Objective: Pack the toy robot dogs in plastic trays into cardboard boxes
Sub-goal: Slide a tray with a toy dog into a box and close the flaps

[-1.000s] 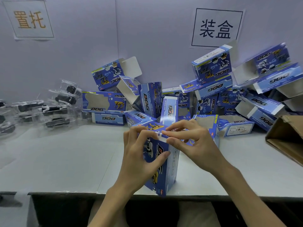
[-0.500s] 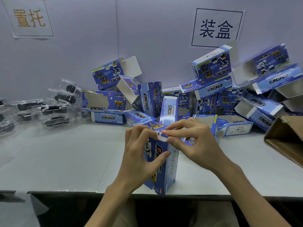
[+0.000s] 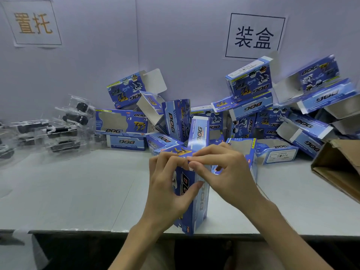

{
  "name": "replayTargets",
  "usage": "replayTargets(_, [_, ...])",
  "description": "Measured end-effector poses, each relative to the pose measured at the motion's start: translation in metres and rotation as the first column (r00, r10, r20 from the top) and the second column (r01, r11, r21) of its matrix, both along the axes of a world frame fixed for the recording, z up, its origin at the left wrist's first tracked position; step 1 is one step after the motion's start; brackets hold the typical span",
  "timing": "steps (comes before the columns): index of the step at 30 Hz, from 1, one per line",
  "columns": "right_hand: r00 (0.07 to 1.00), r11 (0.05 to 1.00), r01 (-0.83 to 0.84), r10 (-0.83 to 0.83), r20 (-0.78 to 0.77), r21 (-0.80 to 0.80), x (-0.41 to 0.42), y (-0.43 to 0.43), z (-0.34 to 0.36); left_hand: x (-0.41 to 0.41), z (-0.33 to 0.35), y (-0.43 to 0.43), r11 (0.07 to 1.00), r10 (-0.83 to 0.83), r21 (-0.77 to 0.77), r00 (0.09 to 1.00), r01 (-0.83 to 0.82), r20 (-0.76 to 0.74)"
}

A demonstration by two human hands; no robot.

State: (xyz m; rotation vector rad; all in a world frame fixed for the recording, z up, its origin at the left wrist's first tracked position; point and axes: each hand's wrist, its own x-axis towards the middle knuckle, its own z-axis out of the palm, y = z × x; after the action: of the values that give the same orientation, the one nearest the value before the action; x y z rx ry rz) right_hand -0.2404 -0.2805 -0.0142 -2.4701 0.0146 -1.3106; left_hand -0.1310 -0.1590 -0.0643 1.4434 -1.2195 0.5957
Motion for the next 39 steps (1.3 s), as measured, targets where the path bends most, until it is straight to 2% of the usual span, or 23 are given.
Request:
replayTargets(6, [0.999, 0.991, 0.036, -0.036, -0.001, -0.130, -0.006, 0.003, 0.001, 0.004, 0.003, 0.000, 0.999, -0.017, 0.050, 1.000, 0.016, 0.005])
replayTargets(11, [0.996, 0.998, 0.066, -0.067, 0.053, 0.021, 0.000, 0.006, -0.001, 0.003, 0.005, -0.002, 0.999, -0.017, 0.048, 1.000, 0.017, 0.000])
replayTargets(15, [0.991, 0.994, 0.112, -0.111, 0.079, -0.009, 0.005, 0.016, -0.009, 0.002, 0.007, 0.001, 1.000, -0.019, 0.004, 1.000, 0.019, 0.021])
replayTargets(19, [0.994, 0.992, 0.095, -0.099, -0.038, -0.086, -0.007, 0.010, -0.013, 0.011, 0.009, 0.007, 0.999, -0.041, 0.011, 0.999, 0.041, 0.020])
replayTargets(22, [0.988, 0.984, 0.107, -0.121, -0.094, -0.145, -0.015, 0.006, -0.016, 0.020, 0.011, 0.006, 0.997, 0.028, 0.076, 0.999, -0.031, 0.040])
replayTargets(25, [0.994, 0.992, 0.108, -0.110, -0.026, -0.062, -0.010, 0.008, -0.019, 0.026, 0.012, 0.008, 0.991, -0.002, 0.132, 0.998, -0.007, 0.068])
replayTargets(29, [0.986, 0.991, 0.134, -0.133, 0.098, 0.002, 0.005, 0.014, -0.023, 0.042, 0.015, 0.019, 0.988, -0.094, 0.120, 0.996, 0.093, 0.008])
replayTargets(34, [0.992, 0.998, 0.059, -0.062, 0.114, 0.036, 0.015, 0.013, -0.027, 0.060, 0.015, 0.026, 0.995, -0.009, 0.103, 1.000, 0.007, 0.013])
replayTargets(39, [0.993, 1.000, 0.023, -0.022, 0.112, -0.010, 0.017, 0.008, -0.030, 0.055, 0.011, 0.021, 0.994, 0.046, 0.097, 0.998, -0.049, 0.030])
